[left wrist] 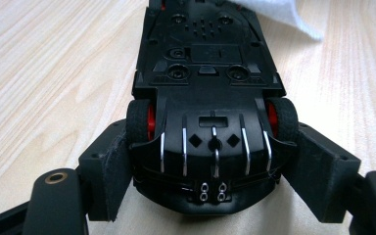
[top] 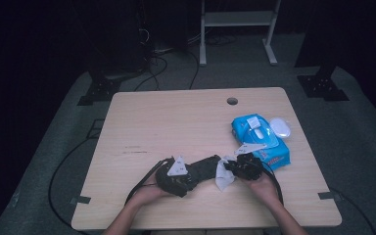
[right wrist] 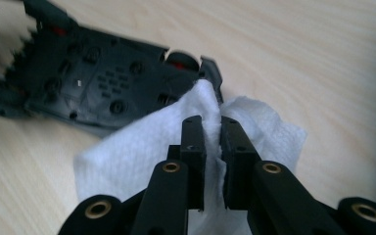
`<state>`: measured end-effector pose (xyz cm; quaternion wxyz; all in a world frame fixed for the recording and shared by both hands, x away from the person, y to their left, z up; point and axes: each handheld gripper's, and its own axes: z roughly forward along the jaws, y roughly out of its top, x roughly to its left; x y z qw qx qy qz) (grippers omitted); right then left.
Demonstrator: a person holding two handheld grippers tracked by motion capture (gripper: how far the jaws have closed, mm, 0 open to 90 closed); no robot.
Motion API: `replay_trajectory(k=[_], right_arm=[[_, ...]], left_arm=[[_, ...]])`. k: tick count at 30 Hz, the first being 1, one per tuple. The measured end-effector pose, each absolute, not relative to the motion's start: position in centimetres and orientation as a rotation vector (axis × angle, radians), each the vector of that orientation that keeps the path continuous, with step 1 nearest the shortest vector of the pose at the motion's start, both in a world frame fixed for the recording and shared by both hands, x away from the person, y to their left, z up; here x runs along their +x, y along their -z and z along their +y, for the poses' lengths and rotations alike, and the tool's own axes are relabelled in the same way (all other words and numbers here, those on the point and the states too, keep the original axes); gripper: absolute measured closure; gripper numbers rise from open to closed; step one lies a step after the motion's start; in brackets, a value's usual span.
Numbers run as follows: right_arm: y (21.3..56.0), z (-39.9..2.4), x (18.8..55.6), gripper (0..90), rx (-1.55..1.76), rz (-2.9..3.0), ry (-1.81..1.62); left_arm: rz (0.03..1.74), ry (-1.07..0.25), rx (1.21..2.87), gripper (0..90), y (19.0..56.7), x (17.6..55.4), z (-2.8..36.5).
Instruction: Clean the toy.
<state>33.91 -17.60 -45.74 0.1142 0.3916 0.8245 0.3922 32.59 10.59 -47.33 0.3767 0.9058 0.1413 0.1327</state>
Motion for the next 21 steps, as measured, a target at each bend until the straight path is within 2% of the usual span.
replay_trajectory(k=[8,17,21], right_arm=[[44.8,-15.5,35.0,81.2,1.112,2.439,-1.216],[44.8,-8.1,32.9,81.2,0.864,2.572,-1.317],[44.6,-6.4,32.5,81.1,0.747,2.585,-1.261]], left_arm=[[0.358,-0.329,2.321,24.5,47.5,32.8,10.6],[0.359,-0.324,2.327,24.4,47.5,32.9,10.4],[0.361,-0.312,2.321,24.4,47.5,33.0,10.5]])
